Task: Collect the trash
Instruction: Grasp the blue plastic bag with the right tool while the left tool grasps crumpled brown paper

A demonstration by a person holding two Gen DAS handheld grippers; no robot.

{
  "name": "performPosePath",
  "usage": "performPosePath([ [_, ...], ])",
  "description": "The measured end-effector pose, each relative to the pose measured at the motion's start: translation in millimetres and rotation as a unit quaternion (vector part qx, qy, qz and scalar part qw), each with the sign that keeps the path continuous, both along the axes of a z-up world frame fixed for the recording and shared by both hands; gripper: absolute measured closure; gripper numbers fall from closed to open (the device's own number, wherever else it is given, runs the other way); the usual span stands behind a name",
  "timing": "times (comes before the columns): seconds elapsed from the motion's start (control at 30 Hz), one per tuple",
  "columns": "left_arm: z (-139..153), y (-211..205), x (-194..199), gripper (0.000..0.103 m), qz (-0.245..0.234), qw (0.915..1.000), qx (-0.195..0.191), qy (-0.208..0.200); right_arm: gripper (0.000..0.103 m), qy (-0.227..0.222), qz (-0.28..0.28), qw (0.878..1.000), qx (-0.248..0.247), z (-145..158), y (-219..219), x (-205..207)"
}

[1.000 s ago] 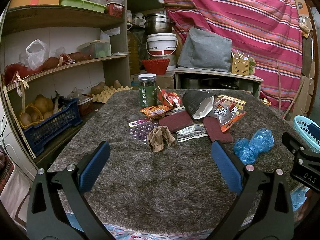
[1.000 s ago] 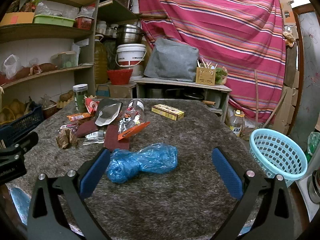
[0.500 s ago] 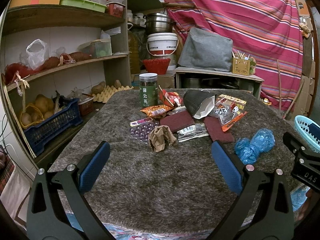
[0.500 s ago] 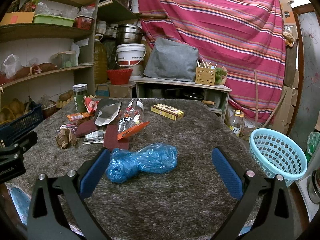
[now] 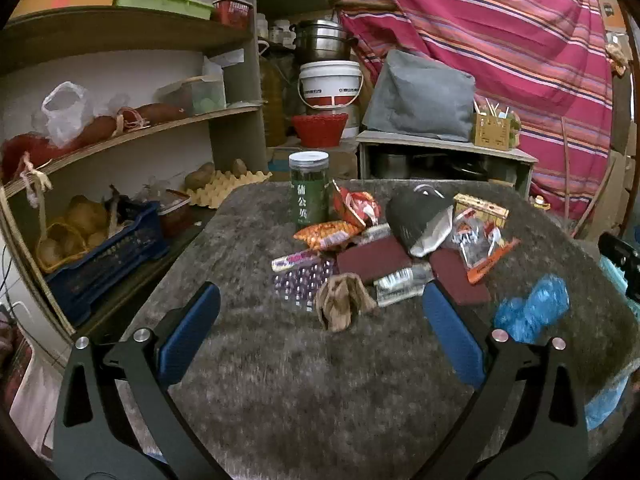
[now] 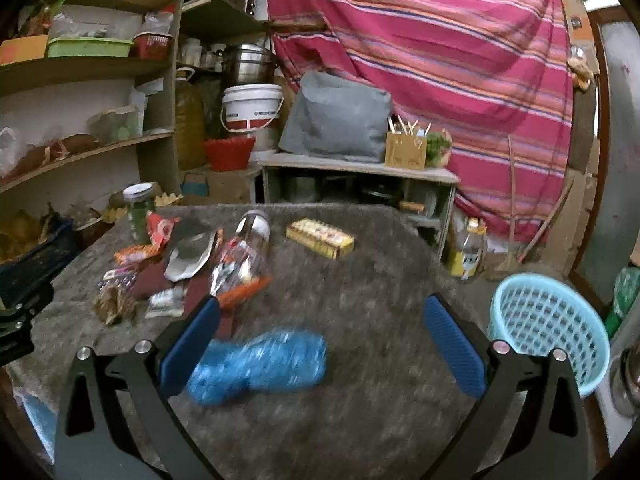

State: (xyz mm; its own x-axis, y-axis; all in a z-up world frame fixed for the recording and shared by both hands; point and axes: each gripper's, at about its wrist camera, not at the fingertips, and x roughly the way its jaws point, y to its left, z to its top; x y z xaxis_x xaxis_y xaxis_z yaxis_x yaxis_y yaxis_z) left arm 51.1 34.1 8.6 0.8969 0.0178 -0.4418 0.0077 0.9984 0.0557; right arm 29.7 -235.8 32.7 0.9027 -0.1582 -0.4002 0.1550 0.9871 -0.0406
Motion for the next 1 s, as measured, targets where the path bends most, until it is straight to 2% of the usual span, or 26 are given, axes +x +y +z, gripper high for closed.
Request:
performPosePath([
  [0.1,6.6,-0.6,18.0,0.005,0.006,0.9999,0.012,-0.008,0.004,0.005,0.003,1.0,-0.027,4.1,1.4,20.2],
  [0.2,4.8,2.0,36.6,0.005,0.0,1.0,0.005,-0.003,0.004,0.023,0.008,0.999,-0.029,-2.4,3.2,36.7],
  [0.3,-10.9,4.3,50.4,0.005,0.002,0.9999,0.002,0.014,0.004,0.034,0.014,0.999,-0.027,-16.4,5.2,44.4],
  [0.43,-42.7,3.2,67.5,0.005,-0.011,0.9975,-0.008,0.069,0.004,0.047,0.019,0.998,-0.043,-37.8,9.1,47.2],
  [0.57,-50.9,-4.9,80.1,0.007,-0.013,0.9975,0.015,0.068,0.004,0.054,0.019,0.998,-0.039,-41.0,5.0,51.3],
  [0.67,-61.8,-14.2,99.6,0.018,-0.012,0.9946,0.037,0.096,0.004,0.059,0.02,0.998,-0.027,-42.3,2.1,55.1],
  [0.73,-67.2,-14.4,109.2,0.034,-0.016,0.9923,0.042,0.115,0.004,0.065,0.022,0.997,-0.023,-45.0,2.3,56.8],
  [0.77,-68.7,-13.7,112.1,0.037,-0.028,0.9915,0.031,0.123,0.004,0.069,0.026,0.997,-0.02,-46.8,3.9,57.6],
  [0.83,-66.9,-13.7,109.8,0.054,-0.04,0.9919,0.022,0.118,0.004,0.074,0.031,0.997,-0.023,-49.0,8.7,57.9],
  [0.87,-65.8,-16.3,107.5,0.059,-0.047,0.9919,0.026,0.115,0.004,0.073,0.034,0.996,-0.026,-49.3,12.5,57.2],
  [1.0,-63.0,-17.3,101.5,0.066,-0.043,0.9919,0.03,0.116,0.004,0.071,0.053,0.995,-0.034,-49.1,28.5,50.9],
])
